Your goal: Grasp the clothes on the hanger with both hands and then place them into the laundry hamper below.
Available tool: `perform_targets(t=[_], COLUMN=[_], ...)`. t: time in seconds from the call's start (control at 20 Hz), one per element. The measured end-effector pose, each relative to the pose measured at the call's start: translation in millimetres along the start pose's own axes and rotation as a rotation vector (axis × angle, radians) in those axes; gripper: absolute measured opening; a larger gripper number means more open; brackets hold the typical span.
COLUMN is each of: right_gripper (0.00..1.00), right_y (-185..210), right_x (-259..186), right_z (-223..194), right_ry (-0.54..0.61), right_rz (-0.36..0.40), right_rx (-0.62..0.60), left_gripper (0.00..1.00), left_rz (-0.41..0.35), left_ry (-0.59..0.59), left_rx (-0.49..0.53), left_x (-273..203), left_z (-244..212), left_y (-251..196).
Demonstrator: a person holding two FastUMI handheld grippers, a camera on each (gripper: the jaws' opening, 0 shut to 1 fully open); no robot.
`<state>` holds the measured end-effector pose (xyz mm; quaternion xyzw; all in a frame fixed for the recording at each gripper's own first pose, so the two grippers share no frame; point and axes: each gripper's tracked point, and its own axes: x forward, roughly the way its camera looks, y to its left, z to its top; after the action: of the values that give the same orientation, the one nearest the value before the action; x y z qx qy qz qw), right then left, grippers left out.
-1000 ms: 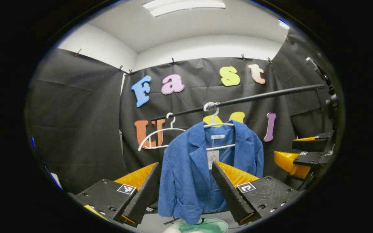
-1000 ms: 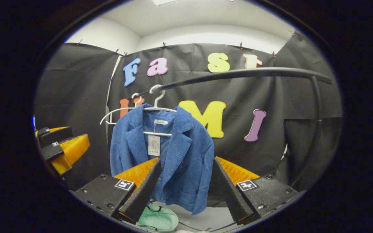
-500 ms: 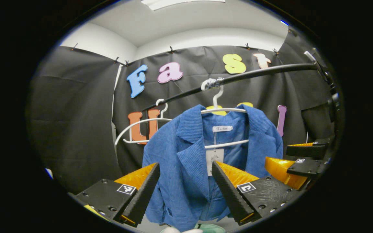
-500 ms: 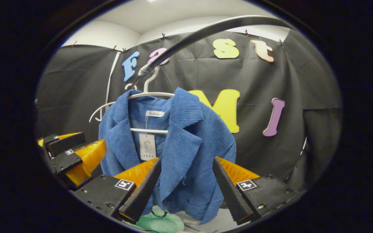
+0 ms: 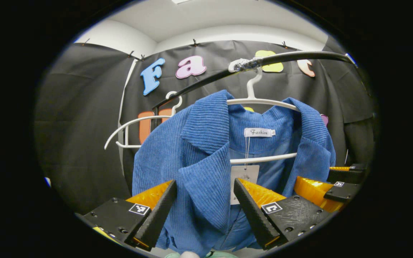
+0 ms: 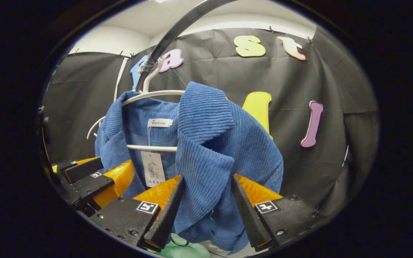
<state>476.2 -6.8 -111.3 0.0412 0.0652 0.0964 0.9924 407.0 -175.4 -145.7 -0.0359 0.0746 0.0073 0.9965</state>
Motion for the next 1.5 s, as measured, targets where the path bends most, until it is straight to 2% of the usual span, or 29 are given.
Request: perform_targets(t=[0.05, 0.1, 0.2, 0.3, 0.4, 0.45, 0.5, 0.55, 0.6, 0.65, 0.7, 0.75, 0.8, 0.9, 1.05, 1.1, 1.15, 1.5], right_gripper=[0.82, 0.75, 0.60, 0.41, 0.28, 0.24, 0.17, 0.15, 0.12, 0.12, 0.10, 0.10, 0.08, 0.07, 0.06, 0.06, 0.06, 0.06], right_y=[-1, -2, -2, 0, -2, 0, 2, 3, 4, 5, 4, 5, 5, -3, -18, -21, -24, -44], right_x=[1, 5, 10, 12, 12, 13, 14, 18, 19, 21, 21, 21, 23, 23, 20, 19, 18, 13], right_z=[0, 1, -1, -3, -6, -6, -8, -12, -14, -15, -18, -18, -18, -17, -11, -8, -6, 14], right_ry=[-0.004, -0.009, -0.018, -0.022, -0.026, -0.025, -0.020, -0.012, -0.008, 0.000, 0.005, 0.005, 0.010, 0.021, -0.005, -0.011, -0.017, -0.052], right_rz=[0.000, -0.002, 0.016, 0.049, 0.066, 0.086, 0.103, 0.116, 0.132, 0.140, 0.146, 0.154, 0.169, 0.185, 0.169, 0.174, 0.182, 0.182], right_rx=[0.001, 0.005, 0.027, 0.062, 0.077, 0.084, 0.090, 0.094, 0.100, 0.101, 0.099, 0.099, 0.106, 0.122, 0.120, 0.123, 0.136, 0.179], left_gripper=[0.95, 0.90, 0.79, 0.70, 0.52, 0.59, 0.60, 0.39, 0.18, 0.16, 0.20, 0.12, 0.03, 0.03, 0.03, 0.07, 0.03, 0.03], left_rz=[0.005, 0.008, 0.010, 0.005, 0.004, -0.005, 0.013, 0.041, 0.033, 0.022, 0.030, 0.053, 0.043, 0.030, 0.038, 0.043, 0.046, 0.092], left_ry=[0.001, 0.005, 0.012, 0.019, 0.023, 0.032, 0.040, 0.046, 0.055, 0.073, 0.084, 0.085, 0.086, 0.089, 0.089, 0.087, 0.085, 0.033], left_rx=[0.001, 0.005, 0.011, 0.022, 0.033, 0.031, 0.037, 0.039, 0.028, 0.021, 0.027, 0.031, 0.023, 0.022, 0.038, 0.035, 0.030, -0.006], left_x=[2, 6, 11, 13, 16, 19, 21, 23, 22, 26, 24, 28, 24, 23, 22, 23, 24, 21], left_z=[0, 0, -3, -4, -5, -7, -9, -11, -16, -21, -22, -25, -24, -23, -22, -20, -17, 11], left_y=[0, 0, 2, 2, 5, 4, 9, 15, 12, 10, 9, 17, 15, 14, 23, 25, 27, 57])
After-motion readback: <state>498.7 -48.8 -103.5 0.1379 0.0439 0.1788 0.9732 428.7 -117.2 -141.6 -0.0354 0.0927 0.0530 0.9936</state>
